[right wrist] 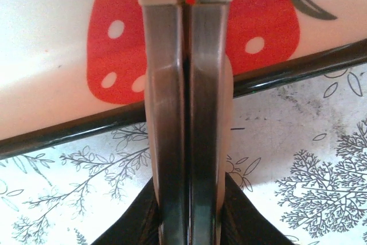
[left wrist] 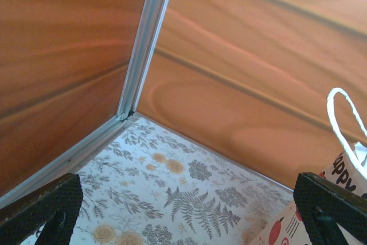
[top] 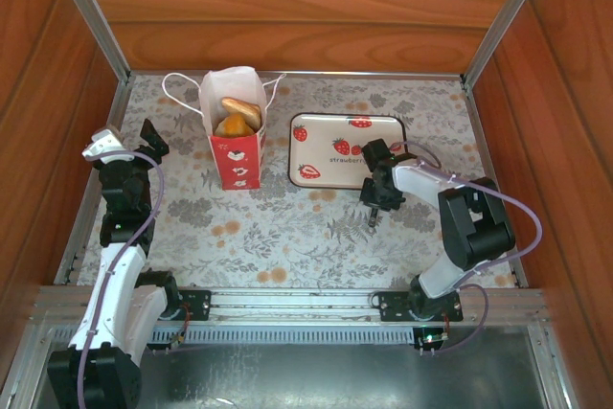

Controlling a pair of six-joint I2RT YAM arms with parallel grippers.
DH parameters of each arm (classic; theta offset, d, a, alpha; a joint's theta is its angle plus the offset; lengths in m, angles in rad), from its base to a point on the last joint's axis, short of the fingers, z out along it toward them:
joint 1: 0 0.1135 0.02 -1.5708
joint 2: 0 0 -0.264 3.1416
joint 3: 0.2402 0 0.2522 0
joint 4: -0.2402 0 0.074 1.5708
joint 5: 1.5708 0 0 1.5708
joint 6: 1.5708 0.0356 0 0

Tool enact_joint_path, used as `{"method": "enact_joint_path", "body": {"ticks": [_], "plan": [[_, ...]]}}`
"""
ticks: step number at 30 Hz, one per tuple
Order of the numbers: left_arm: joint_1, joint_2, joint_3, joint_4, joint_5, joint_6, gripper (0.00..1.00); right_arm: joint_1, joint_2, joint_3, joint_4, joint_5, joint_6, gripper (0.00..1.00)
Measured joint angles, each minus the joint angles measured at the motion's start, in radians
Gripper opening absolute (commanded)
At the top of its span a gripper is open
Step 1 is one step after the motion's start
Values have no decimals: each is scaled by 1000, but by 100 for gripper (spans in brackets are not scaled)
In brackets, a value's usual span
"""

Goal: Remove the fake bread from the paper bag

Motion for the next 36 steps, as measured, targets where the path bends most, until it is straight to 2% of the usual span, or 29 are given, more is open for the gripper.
{"method": "enact_joint_path", "body": {"ticks": [7, 13, 17, 19, 26, 36], "plan": [[0, 0, 14, -24, -18, -2, 100, 11, -125, 11, 10, -81, -35, 0], [0, -8, 114, -109, -14, -15, 100, 11, -184, 57, 94, -217, -69, 0], [0, -32, 182, -162, 29, -40, 100, 19, -198, 74, 156, -267, -87, 4], [0, -23, 237, -223, 66, -64, 100, 24, -201, 78, 167, -269, -87, 0], [-15, 151, 509, -467, 187, -117, 100, 24, -210, 79, 176, -284, -87, 0], [-185, 392, 701, -695, 207, -110, 98, 24, -303, 79, 161, -315, -83, 2]]}}
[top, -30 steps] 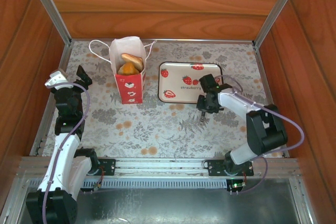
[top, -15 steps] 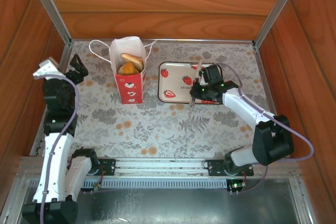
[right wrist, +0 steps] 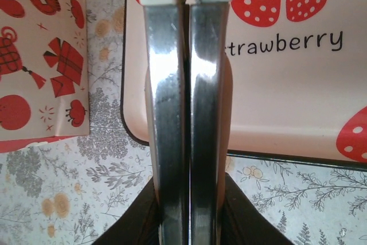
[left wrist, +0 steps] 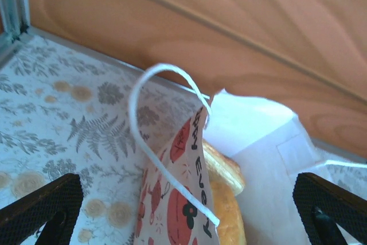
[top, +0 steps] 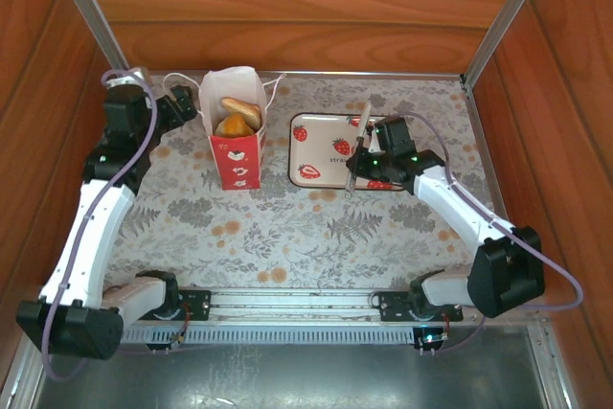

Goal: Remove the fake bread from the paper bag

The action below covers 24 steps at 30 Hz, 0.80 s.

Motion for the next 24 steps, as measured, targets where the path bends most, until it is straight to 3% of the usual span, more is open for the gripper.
{"method": "enact_joint_path", "body": {"ticks": [14, 24], "plan": [[-39, 255, 124, -87, 3, 13, 71, 0, -50, 0, -77, 2, 4, 5], [-74, 347, 196, -122, -2, 33, 43, 0, -50, 0, -89, 2, 4, 6]]}}
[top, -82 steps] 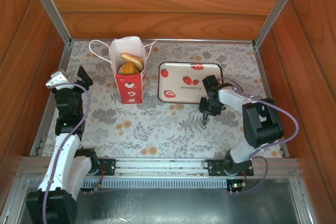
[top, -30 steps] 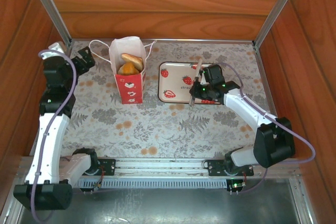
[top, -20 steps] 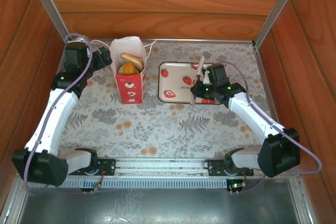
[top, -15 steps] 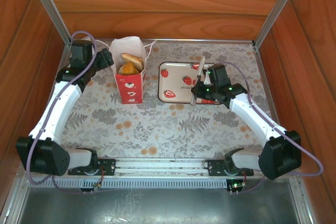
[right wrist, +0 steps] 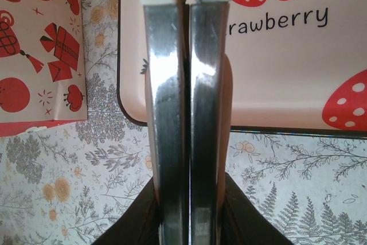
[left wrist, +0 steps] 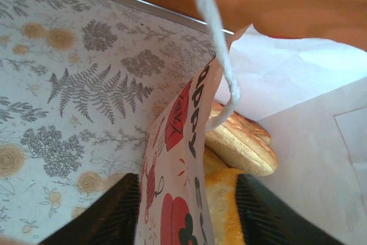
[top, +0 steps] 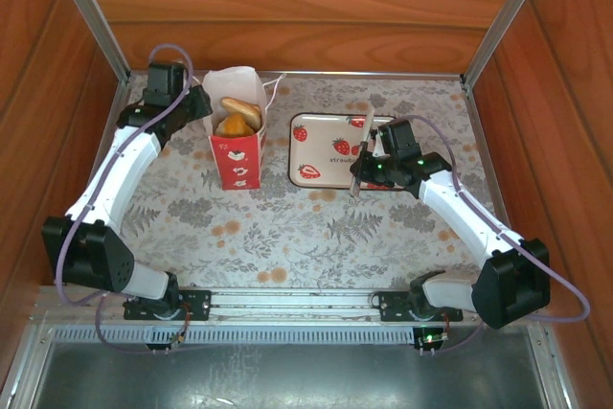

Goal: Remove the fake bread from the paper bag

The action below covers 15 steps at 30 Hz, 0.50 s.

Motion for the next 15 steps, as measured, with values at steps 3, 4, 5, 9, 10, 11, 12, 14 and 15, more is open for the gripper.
{"method": "enact_joint_path", "body": {"ticks": [3, 4, 5, 9, 10, 11, 12, 14, 15], "plan": [[-12, 38, 27, -13, -15, 11, 36, 0, 0, 0, 0, -1, 1, 6], [-15, 51, 39, -17, -24, 15, 33, 0, 0, 0, 1, -1, 2, 6], [-18, 65, 52, -22, -34, 24, 31, 0, 0, 0, 1, -1, 4, 6], [-31, 119, 115, -60, -87, 55, 22, 0, -3, 0, 2, -2, 13, 6], [-35, 134, 132, -68, -105, 68, 21, 0, -5, 0, 2, -2, 15, 7], [-37, 144, 146, -74, -116, 77, 18, 0, -6, 0, 2, -3, 15, 7], [-40, 155, 163, -82, -132, 86, 16, 0, -8, 0, 2, -5, 16, 7], [-43, 172, 192, -95, -156, 111, 12, 0, -8, 0, 2, -11, 16, 7], [-44, 179, 208, -101, -167, 123, 9, 0, -8, 0, 2, -16, 18, 7]]}}
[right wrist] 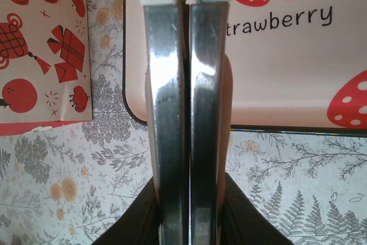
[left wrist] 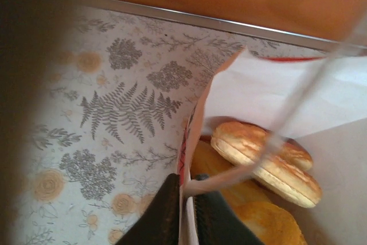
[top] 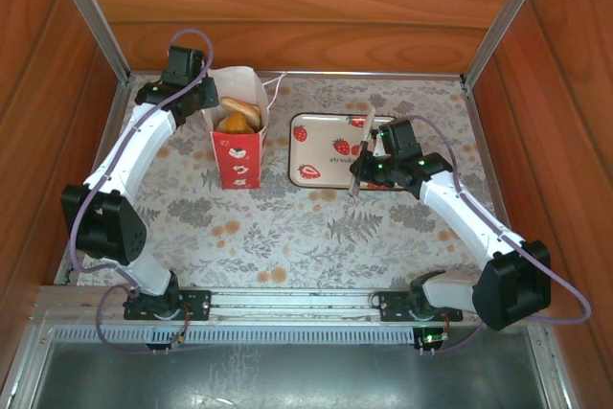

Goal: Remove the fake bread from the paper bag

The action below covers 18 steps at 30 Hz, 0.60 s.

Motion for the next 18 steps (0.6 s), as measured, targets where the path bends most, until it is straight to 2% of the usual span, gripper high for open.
{"method": "enact_joint_path", "body": {"ticks": [5, 12, 18], "plan": [[-3, 48, 76, -24, -54, 92, 0, 0, 9, 0, 29, -45, 6, 7], [-14, 125, 181, -25, -97, 278, 0, 0, 66, -6, 83, -111, 27, 7], [-33, 129, 177, 61, -90, 449, 0, 0, 82, -23, 100, -122, 36, 11]]}}
